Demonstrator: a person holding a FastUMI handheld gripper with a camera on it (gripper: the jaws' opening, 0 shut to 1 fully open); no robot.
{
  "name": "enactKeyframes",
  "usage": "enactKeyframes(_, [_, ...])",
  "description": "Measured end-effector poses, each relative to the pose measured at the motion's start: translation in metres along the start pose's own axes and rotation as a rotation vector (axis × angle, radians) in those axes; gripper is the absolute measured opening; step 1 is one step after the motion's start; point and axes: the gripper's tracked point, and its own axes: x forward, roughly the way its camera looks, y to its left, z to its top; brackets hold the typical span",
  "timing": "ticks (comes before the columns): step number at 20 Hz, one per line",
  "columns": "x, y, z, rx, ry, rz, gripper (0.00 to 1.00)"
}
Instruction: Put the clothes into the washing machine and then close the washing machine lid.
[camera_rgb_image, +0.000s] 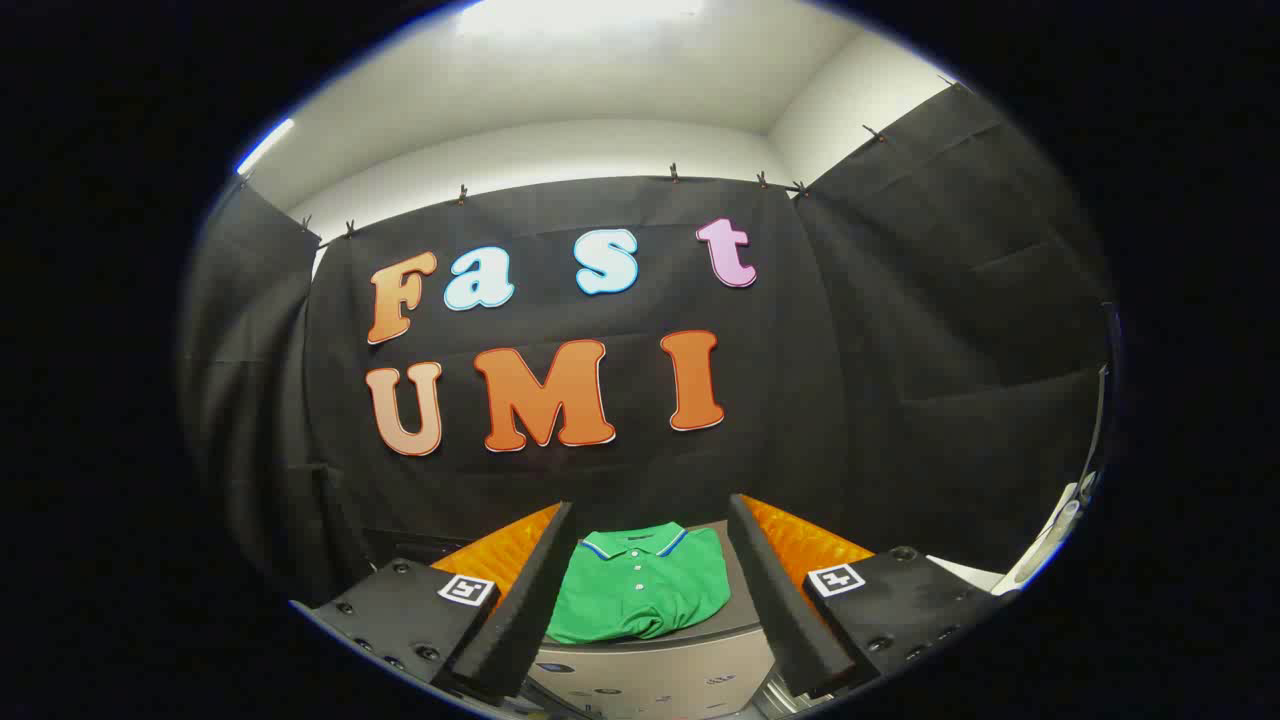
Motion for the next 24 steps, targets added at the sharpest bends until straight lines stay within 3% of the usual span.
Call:
enactKeyframes(14, [-0.012,0.003,-0.001,-0.012,-0.007,0.018,0.98])
enactKeyframes(24, [-0.007,-0.012,0.013,-0.032,-0.056,-0.02,0.98])
